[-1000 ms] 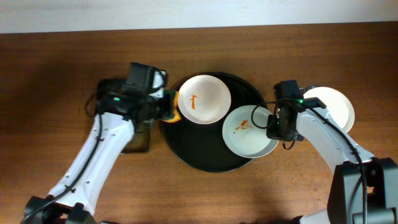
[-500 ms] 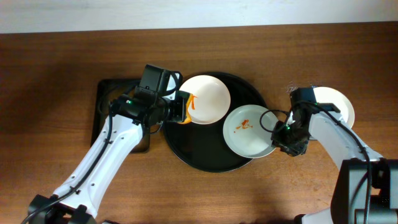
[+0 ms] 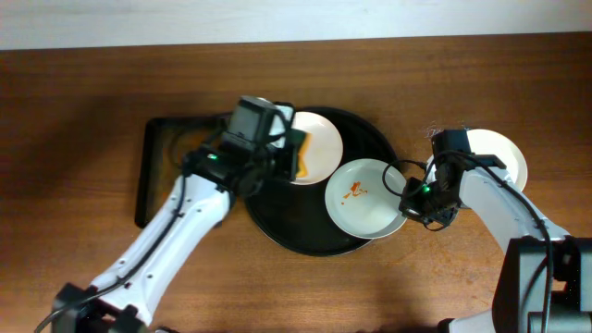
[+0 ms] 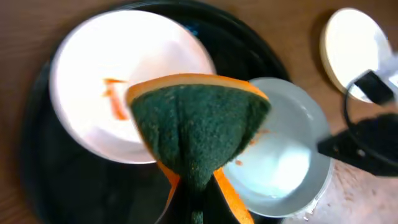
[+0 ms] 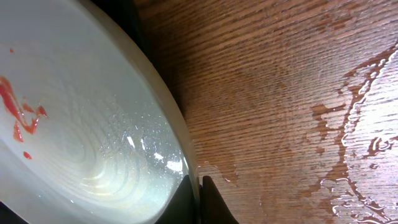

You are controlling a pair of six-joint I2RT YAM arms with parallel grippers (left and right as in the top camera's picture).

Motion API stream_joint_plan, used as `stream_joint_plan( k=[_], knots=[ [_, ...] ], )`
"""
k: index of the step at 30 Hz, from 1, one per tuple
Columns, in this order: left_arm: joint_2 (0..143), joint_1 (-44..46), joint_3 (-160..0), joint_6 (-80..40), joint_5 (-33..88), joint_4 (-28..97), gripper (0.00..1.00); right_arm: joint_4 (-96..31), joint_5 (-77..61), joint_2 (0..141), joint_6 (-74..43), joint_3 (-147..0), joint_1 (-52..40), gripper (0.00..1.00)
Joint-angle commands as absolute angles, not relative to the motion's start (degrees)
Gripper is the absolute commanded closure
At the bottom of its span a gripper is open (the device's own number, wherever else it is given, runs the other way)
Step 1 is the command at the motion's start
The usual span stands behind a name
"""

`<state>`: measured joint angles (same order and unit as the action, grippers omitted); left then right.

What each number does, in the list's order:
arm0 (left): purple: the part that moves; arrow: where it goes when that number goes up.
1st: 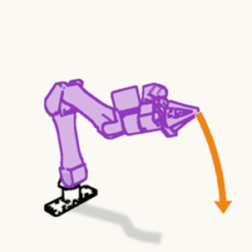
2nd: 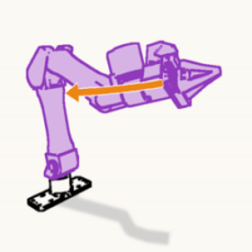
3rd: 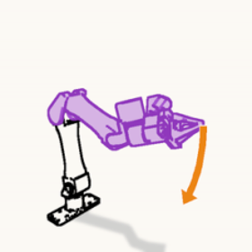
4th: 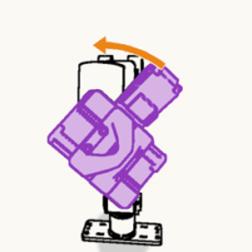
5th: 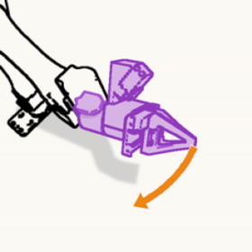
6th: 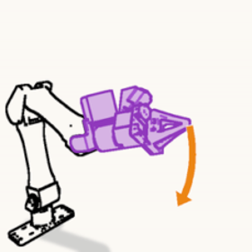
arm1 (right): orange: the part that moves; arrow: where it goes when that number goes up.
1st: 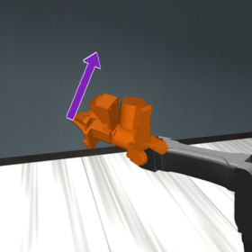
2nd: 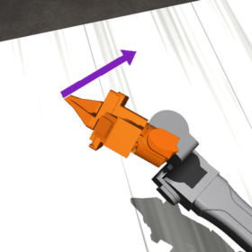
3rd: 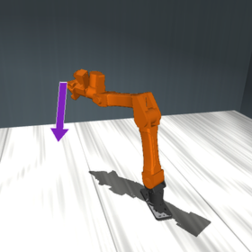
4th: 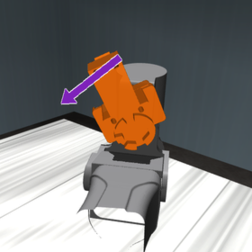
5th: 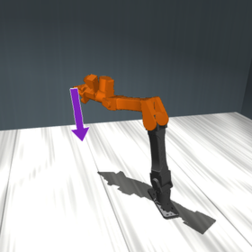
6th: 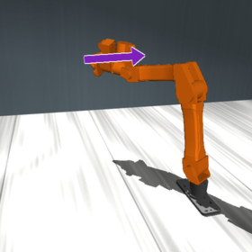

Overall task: Clean dirty plates on tray and stack at the side
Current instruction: 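Scrub the held plate with the sponge in the left gripper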

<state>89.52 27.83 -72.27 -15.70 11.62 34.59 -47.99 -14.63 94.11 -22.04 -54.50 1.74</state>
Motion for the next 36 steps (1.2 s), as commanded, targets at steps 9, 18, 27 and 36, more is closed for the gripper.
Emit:
stream_joint_plan(
  k=[9,18,27,36],
  knots=[
    [109.5,44.6,-72.2,-16.1,17.2,11.6,0.99,-48.6,-11.7,93.7,-20.1,-54.1,1.9,0.96],
    [118.2,44.6,-72.2,-17.1,14.4,6.2,1.00,-48.7,-11.8,93.7,-20.1,-54.1,1.9,0.96],
    [118.6,41.7,-72.3,-17.1,9.2,18.0,0.99,-48.7,-11.7,93.7,-19.9,-54.1,1.9,0.96],
    [116.1,38.3,-72.4,-17.1,9.6,25.6,0.99,-48.8,-11.7,93.7,-19.9,-54.1,1.9,0.96]
  ],
)
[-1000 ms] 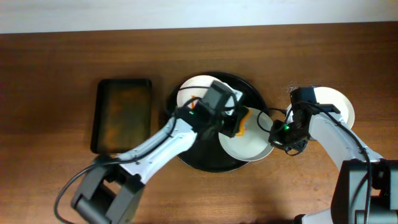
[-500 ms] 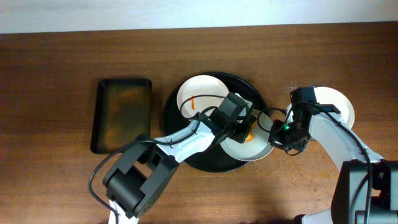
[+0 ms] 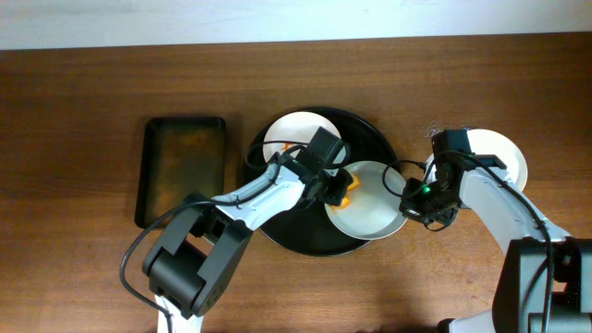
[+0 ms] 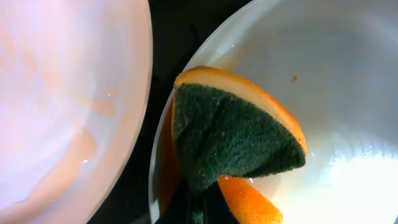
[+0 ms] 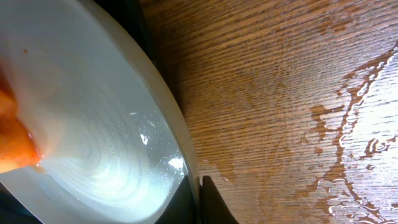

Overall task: Clean dirty plates on tray and stack at the side
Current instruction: 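Scrub the held plate with the sponge in the left gripper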

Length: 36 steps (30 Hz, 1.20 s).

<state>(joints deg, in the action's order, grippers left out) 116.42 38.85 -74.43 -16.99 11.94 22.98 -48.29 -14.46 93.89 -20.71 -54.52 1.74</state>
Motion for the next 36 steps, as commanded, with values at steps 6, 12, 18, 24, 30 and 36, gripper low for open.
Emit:
stream_joint_plan(
  k=[6,12,18,24,30,36],
  knots=[
    [110.8,38.1,-72.6,-17.1,19.1,25.5,1.00,-48.9,-11.8,93.7,-19.9,-54.1,1.9,0.96],
    [105.6,36.0,-73.3,-14.4,17.5,18.2,0.99,-48.9,-11.7,93.7,-19.9,-54.1,1.9,0.96],
    [105.6,40.7,-71.6,-14.5,13.5,21.0,0.99,-48.9,-11.8,93.7,-19.9,-54.1,1.9,0.96],
    [112.8,43.7,-71.4,-14.5,8.9,18.5,0.99,-49.1,-11.8,93.7,-19.9,-54.1,1.9,0.96],
    [114.4,42.9,-71.4,-9.1,-12.4,18.7,0.99,-49.3,-11.8,93.7,-19.9,-54.1,1.9,0.96],
    [113.1,42.8,-76.0,-9.1,-13.1,18.7,0.99,-49.3,-11.8,93.7,-19.9,-54.1,1.9,0.96]
  ],
)
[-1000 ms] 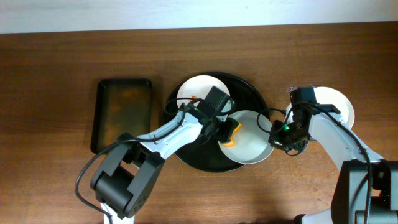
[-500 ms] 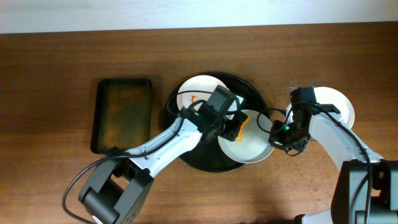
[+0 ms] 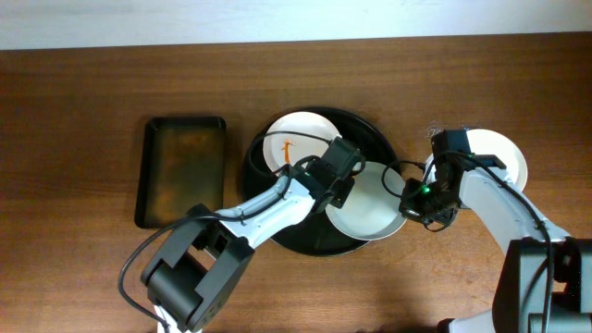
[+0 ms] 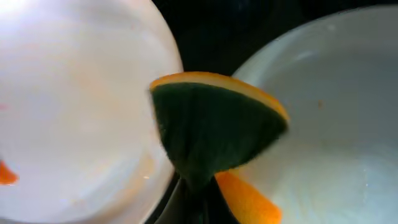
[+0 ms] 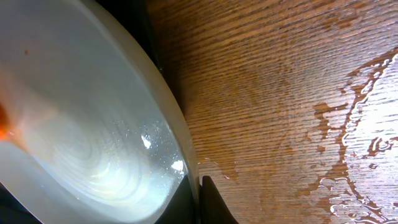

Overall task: Clean dirty plates on tray and stack at the side
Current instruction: 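Scrub the held plate with the sponge in the left gripper, then carry the plate right and stack it on the first plate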

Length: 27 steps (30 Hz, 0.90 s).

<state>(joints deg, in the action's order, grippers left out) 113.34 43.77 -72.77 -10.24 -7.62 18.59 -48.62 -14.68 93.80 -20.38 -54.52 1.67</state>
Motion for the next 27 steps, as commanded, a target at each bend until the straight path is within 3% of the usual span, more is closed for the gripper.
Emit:
stream_joint_plan(
  k=[1,6,12,15,17,22,27],
  knots=[
    [113.0,42.9,-76.9,-9.1,-13.1,18.9,1.00,-49.3,-11.8,93.7,-19.9,-54.1,1.9,0.96],
    [109.1,40.3,-77.4,-9.1,-13.3,20.3,0.99,-49.3,-11.8,93.7,-19.9,-54.1,1.9,0.96],
    [96.2,32.2,-77.4,-16.8,-12.3,37.6,0.99,-49.7,-8.1,93.2,-17.0,-57.1,1.9,0.96],
    [93.3,22.9,-77.4,-16.7,0.6,42.7,0.99,-54.5,-1.5,88.4,-16.7,-64.6,0.2,0.96],
    [93.3,19.0,-77.4,-16.7,3.9,43.0,1.00,-57.1,7.5,86.1,-16.6,-67.4,-3.9,0.96],
    [93.3,16.8,-77.4,-16.7,3.9,45.1,1.00,-57.7,40.8,85.2,-24.6,-68.3,-24.9,0.96],
    [93.3,16.8,-77.3,-16.7,3.8,45.1,1.00,-57.7,54.4,85.2,-26.7,-68.3,-36.6,0.96]
  ],
)
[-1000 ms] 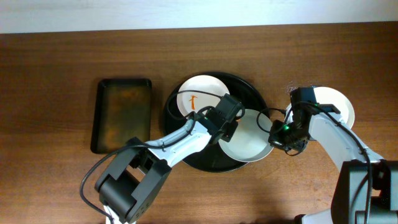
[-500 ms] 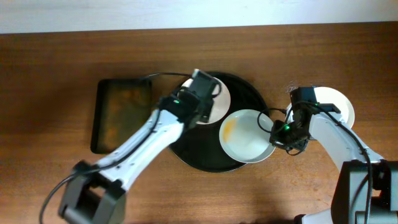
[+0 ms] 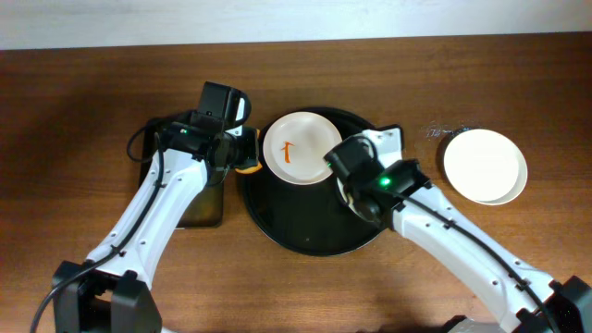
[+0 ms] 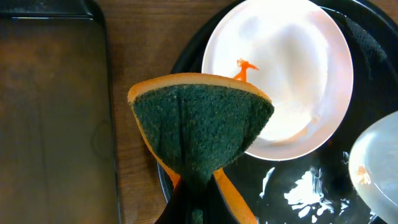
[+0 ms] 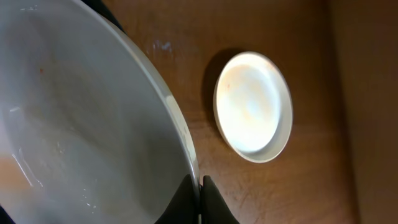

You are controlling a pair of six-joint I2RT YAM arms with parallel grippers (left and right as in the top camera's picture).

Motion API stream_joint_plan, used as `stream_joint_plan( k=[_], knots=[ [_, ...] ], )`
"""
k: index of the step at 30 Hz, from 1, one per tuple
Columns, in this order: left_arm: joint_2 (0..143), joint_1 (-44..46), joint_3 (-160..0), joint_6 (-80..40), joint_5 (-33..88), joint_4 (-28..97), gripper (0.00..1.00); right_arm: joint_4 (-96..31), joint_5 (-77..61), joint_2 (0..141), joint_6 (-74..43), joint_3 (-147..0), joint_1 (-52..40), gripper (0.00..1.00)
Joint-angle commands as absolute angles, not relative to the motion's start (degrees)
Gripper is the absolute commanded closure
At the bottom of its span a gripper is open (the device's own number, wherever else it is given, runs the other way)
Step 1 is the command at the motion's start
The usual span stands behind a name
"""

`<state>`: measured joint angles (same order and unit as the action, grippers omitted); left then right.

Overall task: Clean dirty plates on tray and stack at the side
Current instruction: 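Carry the plate right and stack it on the first plate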

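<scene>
A round black tray [image 3: 305,231] carries a white plate [image 3: 301,148] with an orange smear, which shows in the left wrist view too [image 4: 280,81]. My left gripper [image 4: 199,186] is shut on a folded orange-and-green sponge [image 4: 202,124], above the tray's left edge [image 3: 242,155]. My right gripper [image 5: 199,180] is shut on the rim of a second white plate [image 5: 81,124], wiped nearly clean and held above the tray. In the overhead view my right arm [image 3: 379,180] hides most of it. A clean plate stack [image 3: 485,165] lies on the table at the right [image 5: 253,106].
A black rectangular pan [image 3: 180,199] sits left of the round tray, partly under my left arm, and fills the left of the left wrist view [image 4: 50,112]. Water glistens on the round tray's floor [image 4: 298,183].
My left gripper and sponge have moved from the right-hand plate to the tray's left edge. My right gripper, still on the plate's rim, now holds the plate raised over the tray instead of resting at the right.
First the sponge hung over the tray while my right gripper pinched the rim of a red-smeared plate at the tray's right. Then the sponge was pressed into that plate and the smears were gone. Now the sponge is at the left and the wiped plate is lifted.
</scene>
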<state>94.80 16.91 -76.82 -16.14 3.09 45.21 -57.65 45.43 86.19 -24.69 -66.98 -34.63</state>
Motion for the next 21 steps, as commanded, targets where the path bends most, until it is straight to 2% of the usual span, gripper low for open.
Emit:
stream_joint_plan(
  k=[1,6,8,12,15,19,21],
  knots=[
    [93.3,16.8,-77.3,-16.7,3.8,45.1,0.99,-57.6,55.2,85.2,-26.8,-68.3,-36.8,0.96],
    [93.3,16.8,-77.3,-16.7,3.9,45.2,1.00,-57.7,55.7,85.2,-30.2,-68.4,-36.7,0.96],
    [93.3,16.8,-77.3,-16.7,3.8,45.1,1.00,-57.7,51.8,85.2,-30.8,-69.3,-35.2,0.96],
    [93.3,16.8,-77.3,-16.7,3.7,45.1,1.00,-59.5,30.9,85.2,-30.7,-75.0,-16.3,0.96],
    [93.3,16.8,-77.3,-16.7,3.7,45.2,1.00,-58.9,14.2,85.3,-30.8,-76.1,4.4,0.96],
    [93.3,16.8,-77.3,-16.7,3.7,45.2,0.99,-55.7,10.5,85.9,-30.7,-76.1,20.8,0.96],
    [93.3,16.8,-77.3,-16.7,3.7,45.3,0.99,-53.0,10.5,87.5,-30.7,-76.1,25.9,0.96]
  ],
)
